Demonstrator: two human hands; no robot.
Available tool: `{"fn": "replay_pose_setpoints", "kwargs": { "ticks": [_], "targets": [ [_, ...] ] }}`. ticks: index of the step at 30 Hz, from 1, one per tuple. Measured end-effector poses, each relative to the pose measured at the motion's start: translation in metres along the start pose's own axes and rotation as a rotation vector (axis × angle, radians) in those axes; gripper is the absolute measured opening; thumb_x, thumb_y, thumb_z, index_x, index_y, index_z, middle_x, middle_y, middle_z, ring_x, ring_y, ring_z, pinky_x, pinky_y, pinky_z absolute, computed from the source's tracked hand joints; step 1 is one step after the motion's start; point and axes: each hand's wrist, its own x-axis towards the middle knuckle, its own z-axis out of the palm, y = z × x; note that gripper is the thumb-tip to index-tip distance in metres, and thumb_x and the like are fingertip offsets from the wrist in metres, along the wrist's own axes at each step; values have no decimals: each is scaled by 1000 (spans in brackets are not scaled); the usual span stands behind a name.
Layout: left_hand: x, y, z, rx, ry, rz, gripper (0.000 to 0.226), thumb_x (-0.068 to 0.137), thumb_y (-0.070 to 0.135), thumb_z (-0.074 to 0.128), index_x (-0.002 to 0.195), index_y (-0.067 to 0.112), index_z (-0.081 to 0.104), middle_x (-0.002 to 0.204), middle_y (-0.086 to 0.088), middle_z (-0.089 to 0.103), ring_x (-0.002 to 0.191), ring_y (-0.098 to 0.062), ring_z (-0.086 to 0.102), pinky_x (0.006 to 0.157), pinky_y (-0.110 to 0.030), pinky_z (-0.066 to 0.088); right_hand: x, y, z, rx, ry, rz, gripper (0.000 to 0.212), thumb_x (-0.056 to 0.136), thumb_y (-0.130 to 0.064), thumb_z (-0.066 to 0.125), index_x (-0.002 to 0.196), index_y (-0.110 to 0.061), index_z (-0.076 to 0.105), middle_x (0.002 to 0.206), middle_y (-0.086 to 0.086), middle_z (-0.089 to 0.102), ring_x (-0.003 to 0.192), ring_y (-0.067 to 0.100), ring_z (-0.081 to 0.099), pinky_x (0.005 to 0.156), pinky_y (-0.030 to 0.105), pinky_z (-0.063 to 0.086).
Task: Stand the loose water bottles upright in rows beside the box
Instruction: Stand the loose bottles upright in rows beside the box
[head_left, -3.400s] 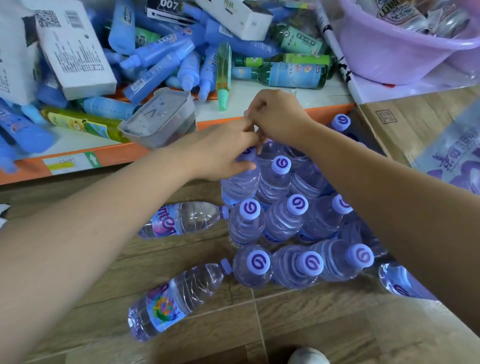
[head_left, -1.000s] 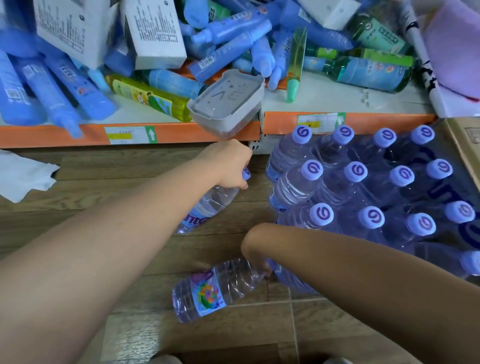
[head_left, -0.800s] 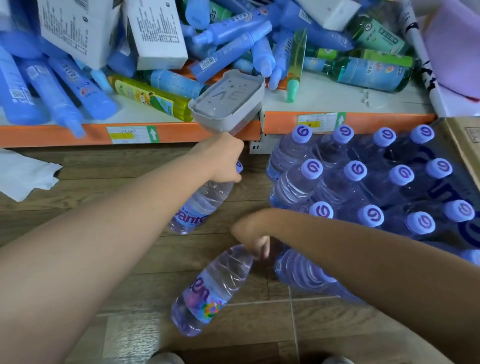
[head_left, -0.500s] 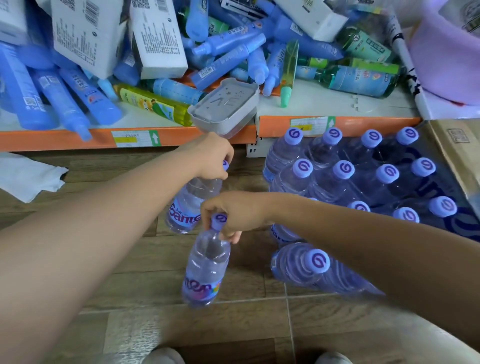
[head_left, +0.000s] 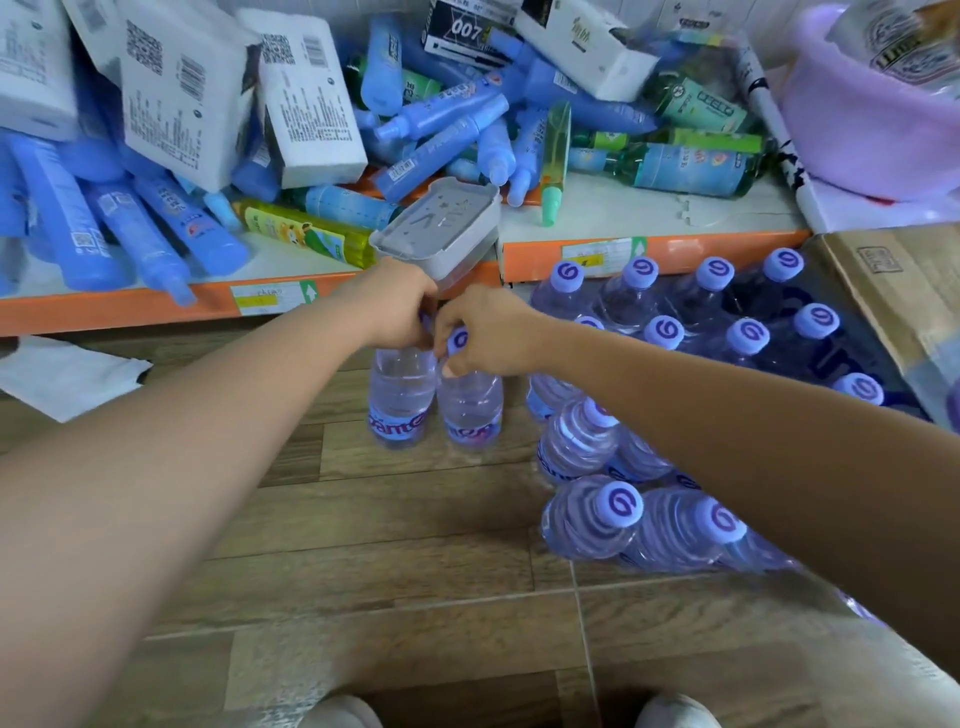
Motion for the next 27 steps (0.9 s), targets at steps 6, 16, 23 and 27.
{"fn": "replay_pose_setpoints", "kwargs": {
  "ticks": [6, 16, 23, 27],
  "targets": [
    [0, -5, 1, -25, 33, 22, 24, 73, 25, 74, 68, 18, 52, 65, 5, 46, 76, -20, 49, 64, -28, 35, 14, 22, -23, 19, 69, 109, 27, 76, -10, 70, 103, -8, 69, 110, 7, 65, 96, 19, 56, 73, 23, 39],
    [2, 4, 3, -91, 28, 90, 19, 72, 23, 75, 77, 9, 63, 75, -5, 59, 76, -24, 55, 60, -27, 39, 30, 33, -31, -181, 143, 86, 30, 84, -13, 64, 113, -6, 60, 75, -3, 37, 112, 27, 49, 73, 24, 34],
    [2, 12, 0, -79, 45, 154, 20, 69, 27, 76, 75, 17, 60, 77, -3, 63, 76, -23, 58, 69, -35, 49, 32, 35, -32, -183, 134, 78, 25, 84, -4, 52, 106, -10, 63, 109, 16, 53, 83, 18, 39, 52, 20, 25],
    [-1, 22, 2, -90, 58, 191, 20, 70, 25, 75, 72, 21, 55, 80, -3, 63, 77, -22, 57, 67, -32, 46, 28, 34, -35, -235, 109, 75, 27, 87, -3, 50, 110, -10, 63, 120, 15, 54, 93, 28, 48, 66, 22, 27]
  ]
}}
